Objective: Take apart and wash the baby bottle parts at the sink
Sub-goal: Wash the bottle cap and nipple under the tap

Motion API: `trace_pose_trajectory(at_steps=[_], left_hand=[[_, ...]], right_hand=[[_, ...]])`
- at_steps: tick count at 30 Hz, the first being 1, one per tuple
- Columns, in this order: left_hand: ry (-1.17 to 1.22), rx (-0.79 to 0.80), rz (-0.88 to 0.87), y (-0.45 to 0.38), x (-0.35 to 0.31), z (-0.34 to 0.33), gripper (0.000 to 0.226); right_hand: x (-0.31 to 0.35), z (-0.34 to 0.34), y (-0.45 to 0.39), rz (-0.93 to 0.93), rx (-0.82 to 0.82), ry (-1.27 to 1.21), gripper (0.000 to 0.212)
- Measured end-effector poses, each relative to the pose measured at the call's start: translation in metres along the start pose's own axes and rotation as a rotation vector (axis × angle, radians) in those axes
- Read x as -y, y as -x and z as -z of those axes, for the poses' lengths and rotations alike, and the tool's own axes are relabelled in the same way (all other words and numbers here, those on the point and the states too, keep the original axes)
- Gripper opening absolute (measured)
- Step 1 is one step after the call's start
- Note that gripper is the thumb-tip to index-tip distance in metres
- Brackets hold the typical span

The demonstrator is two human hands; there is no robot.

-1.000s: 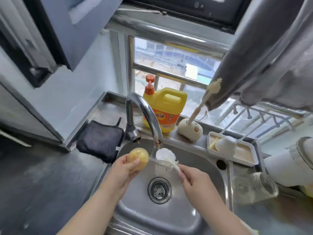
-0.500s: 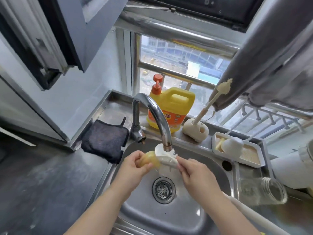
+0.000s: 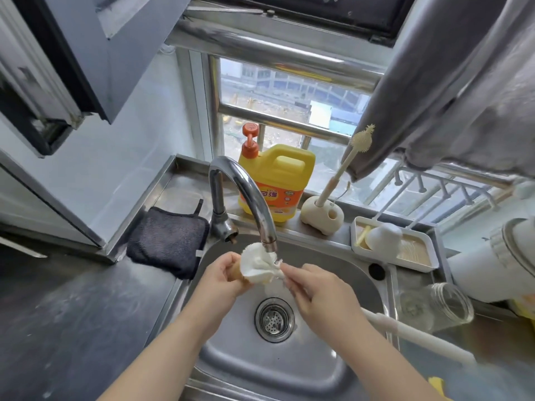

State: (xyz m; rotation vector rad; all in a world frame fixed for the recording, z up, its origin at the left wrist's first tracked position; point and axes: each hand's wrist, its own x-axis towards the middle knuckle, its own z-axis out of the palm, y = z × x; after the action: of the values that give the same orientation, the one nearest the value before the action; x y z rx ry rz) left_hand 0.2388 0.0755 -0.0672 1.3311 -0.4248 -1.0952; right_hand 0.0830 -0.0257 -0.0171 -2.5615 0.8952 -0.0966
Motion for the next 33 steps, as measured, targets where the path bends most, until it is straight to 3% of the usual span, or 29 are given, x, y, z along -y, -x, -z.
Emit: trace_pose_trajectory(at_steps=[3,9,12,15,20,24,29,33], left_hand=[[0.005,-0.039,-0.011,0.003,0.000,0.006,0.024],[-0.024,0.010,-0.029,0.005,-0.005,-0.008,0.021],[0.037,-0.023,-0.019,0.005,-0.008,-0.001,0.024],[0.235,-0.032,0.004,0.007,-0.009,-0.009,0.028],[0.310,0.022,0.074,0.009,-0.013,-0.024,0.038],[0.501,-0.097,0.123,0.004,-0.021,-0.025,0.027],[0.476,-0.071,0.246,0.010,-0.022,-0.043,0.016],[0.623,-0.220,0.348,0.004,-0.026,-0.045,0.016]], right_hand=[[-0.016,0.008,0.003,-0.075,0.025,0.026,0.037],[0.001,0.006,0.002,0.003,-0.003,-0.088,0.041],[-0.022,0.008,0.010,-0.071,-0.006,-0.110,0.039],[-0.034,0.005,0.012,-0.124,-0.040,-0.270,0.027],[-0.021,0.003,0.007,-0.128,-0.093,-0.504,0.031],[-0.026,-0.007,0.028,-0.116,-0.017,-0.421,0.036],[-0.030,-0.001,0.013,-0.191,-0.141,-0.436,0.026],[-0.022,-0.002,0.024,-0.095,-0.057,-0.252,0.026]])
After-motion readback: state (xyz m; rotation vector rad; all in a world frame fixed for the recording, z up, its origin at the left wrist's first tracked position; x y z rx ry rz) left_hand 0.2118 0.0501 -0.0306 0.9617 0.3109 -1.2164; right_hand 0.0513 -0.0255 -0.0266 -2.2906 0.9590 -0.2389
